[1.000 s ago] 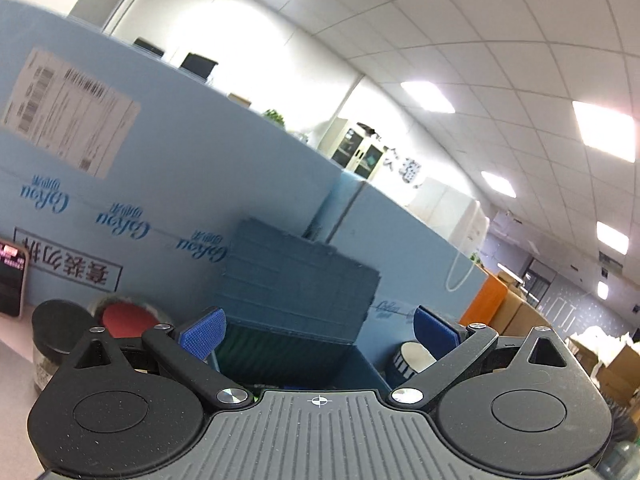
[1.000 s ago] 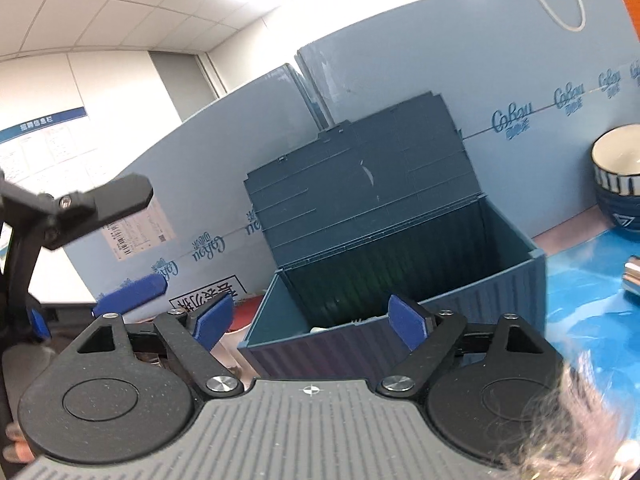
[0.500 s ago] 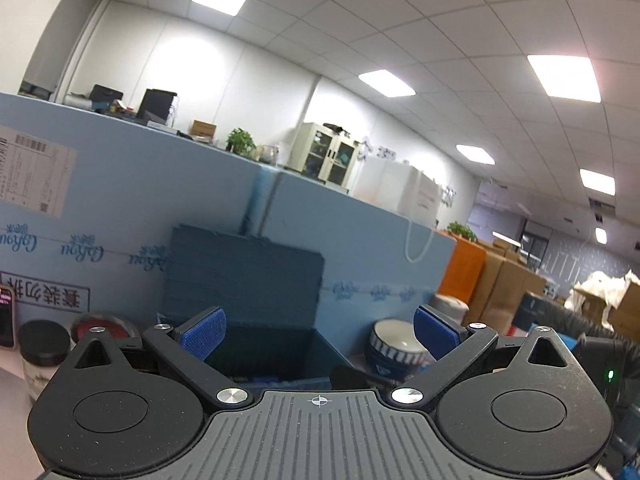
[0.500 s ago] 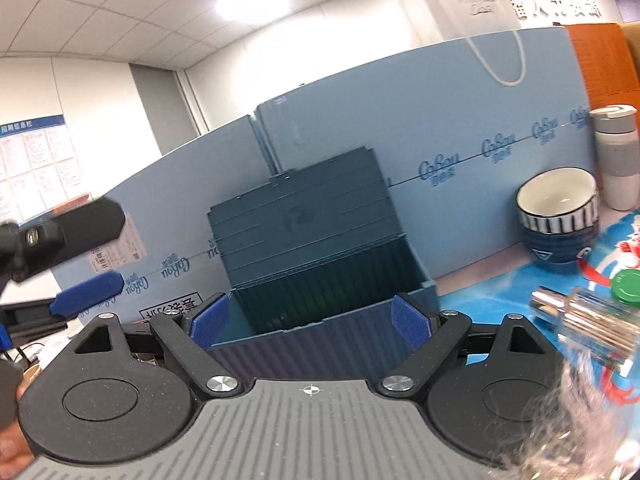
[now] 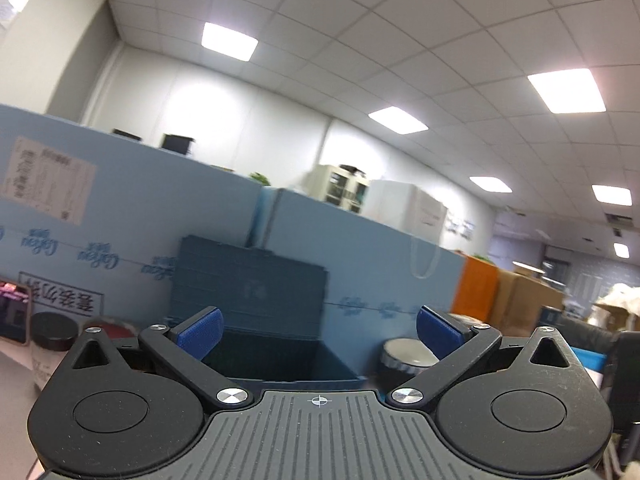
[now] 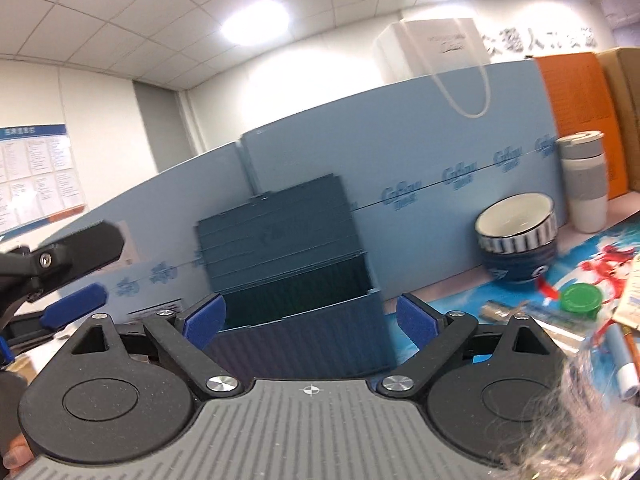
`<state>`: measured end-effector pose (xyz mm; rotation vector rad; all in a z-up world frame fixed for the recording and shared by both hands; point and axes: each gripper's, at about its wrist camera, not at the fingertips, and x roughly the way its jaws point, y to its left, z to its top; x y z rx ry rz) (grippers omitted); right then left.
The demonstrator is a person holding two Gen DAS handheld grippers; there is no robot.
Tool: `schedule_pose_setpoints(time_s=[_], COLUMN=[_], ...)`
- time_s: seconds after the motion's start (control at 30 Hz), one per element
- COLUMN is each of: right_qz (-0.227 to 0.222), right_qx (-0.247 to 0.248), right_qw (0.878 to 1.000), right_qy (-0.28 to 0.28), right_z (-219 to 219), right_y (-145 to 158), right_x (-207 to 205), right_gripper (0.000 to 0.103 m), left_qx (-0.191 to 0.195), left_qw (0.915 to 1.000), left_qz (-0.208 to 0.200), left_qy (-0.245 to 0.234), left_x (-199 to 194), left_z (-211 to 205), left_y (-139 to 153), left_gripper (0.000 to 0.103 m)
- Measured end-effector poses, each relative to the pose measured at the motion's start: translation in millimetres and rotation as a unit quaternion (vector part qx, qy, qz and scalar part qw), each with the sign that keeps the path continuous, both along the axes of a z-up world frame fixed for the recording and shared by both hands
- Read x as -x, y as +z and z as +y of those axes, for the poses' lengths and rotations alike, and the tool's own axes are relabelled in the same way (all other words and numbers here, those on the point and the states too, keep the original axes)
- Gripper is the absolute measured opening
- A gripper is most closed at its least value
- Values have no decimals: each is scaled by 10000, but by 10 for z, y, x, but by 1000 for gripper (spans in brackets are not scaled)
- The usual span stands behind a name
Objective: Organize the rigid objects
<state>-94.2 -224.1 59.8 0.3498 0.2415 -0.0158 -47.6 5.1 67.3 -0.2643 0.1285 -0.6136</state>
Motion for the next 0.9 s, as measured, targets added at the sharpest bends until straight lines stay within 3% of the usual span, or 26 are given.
schedule_pose_setpoints(time_s=[0.23, 0.43, 0.5, 0.67, 0.8, 0.9], right_qz=[-501, -825, -979, -1758, -1827, -1906], right_qx=[760, 1106, 1182, 1243, 1277, 1268], right_qw=[9958, 9903, 9880, 9761, 9745, 9727], right_qy=[-24, 190, 160, -300, -264, -380], right_z=[-26, -33, -28, 16, 9, -4], right_y=[-217, -357, -376, -450, -462, -463], right_x=[-215, -338, -357, -242, -212, -178], right_gripper=[100, 103, 103, 103, 103, 103], left_qx=[-62, 184, -44, -551, -690, -878], left_qw=[9942, 9874, 9832, 9821, 9791, 9713], left_qz=[-463, -419, -611, -758, -892, -917], left_qy=[966, 1515, 1722, 1634, 1693, 2012], left_x=[-127, -295, -304, -295, -228, -212], left_z=[-130, -105, -118, -162, -183, -230], left_y=[-326, -481, -519, -566, -613, -651], left_gripper=[103, 103, 103, 103, 103, 103])
